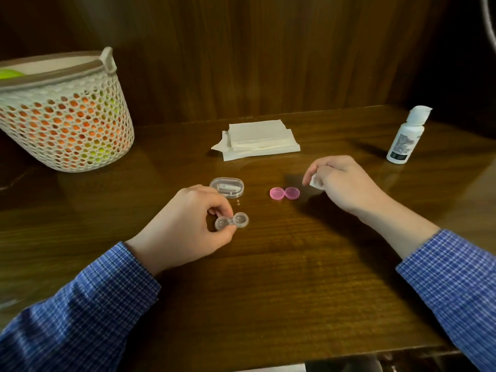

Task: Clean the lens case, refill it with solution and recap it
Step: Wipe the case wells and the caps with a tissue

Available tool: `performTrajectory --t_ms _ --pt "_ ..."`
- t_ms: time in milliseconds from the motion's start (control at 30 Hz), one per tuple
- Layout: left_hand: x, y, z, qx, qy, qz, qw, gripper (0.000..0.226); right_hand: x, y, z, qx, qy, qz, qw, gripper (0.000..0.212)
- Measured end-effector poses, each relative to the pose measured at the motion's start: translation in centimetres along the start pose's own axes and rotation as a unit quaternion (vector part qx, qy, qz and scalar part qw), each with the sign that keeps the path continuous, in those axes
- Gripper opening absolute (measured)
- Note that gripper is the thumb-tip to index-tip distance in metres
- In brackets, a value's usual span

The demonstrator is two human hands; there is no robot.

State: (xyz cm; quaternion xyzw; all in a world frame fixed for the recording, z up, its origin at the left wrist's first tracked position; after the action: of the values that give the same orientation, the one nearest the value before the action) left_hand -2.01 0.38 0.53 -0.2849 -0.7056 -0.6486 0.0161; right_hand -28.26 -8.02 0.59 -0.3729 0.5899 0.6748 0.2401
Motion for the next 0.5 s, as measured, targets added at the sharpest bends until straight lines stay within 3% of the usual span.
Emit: performTrajectory --t_ms 133,233,367,500 --pt "-0.2 0.4 0.0 0.0 0.02 -0.009 1.0 0.018 0.3 -0.4 -0.2 -0.033 0.006 0.114 0.993 0.021" --pt "-0.1 0.6 0.1 0.031 0.02 -0.006 0.999 0.024 0.1 -0.9 -0.2 -0.04 0.028 0.212 0.976 0.031" --pt "0.6 0.6 0.2 0.093 0.019 0.058 0.994 0.018 -0.2 -1.6 -0.5 -0.037 0.044 0.214 0.975 0.025" --pt "1.5 0.0 0.3 0.084 0.016 0.192 0.978 0.021 -0.6 -1.2 0.0 -0.003 0.081 0.168 0.982 0.017"
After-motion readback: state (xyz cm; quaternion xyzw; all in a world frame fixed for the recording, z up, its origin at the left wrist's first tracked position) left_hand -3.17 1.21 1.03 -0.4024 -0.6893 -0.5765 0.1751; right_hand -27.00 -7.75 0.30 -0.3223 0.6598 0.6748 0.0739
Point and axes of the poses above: each hand's wrist, its own z-axis away from the middle knuckle, its own y-axis out of the back of the hand, x = y × z, the point moved 1 cm from there along -z, towards the middle knuckle, and after that the axes turned 6 degrees about -x, right-handed, at the moved point
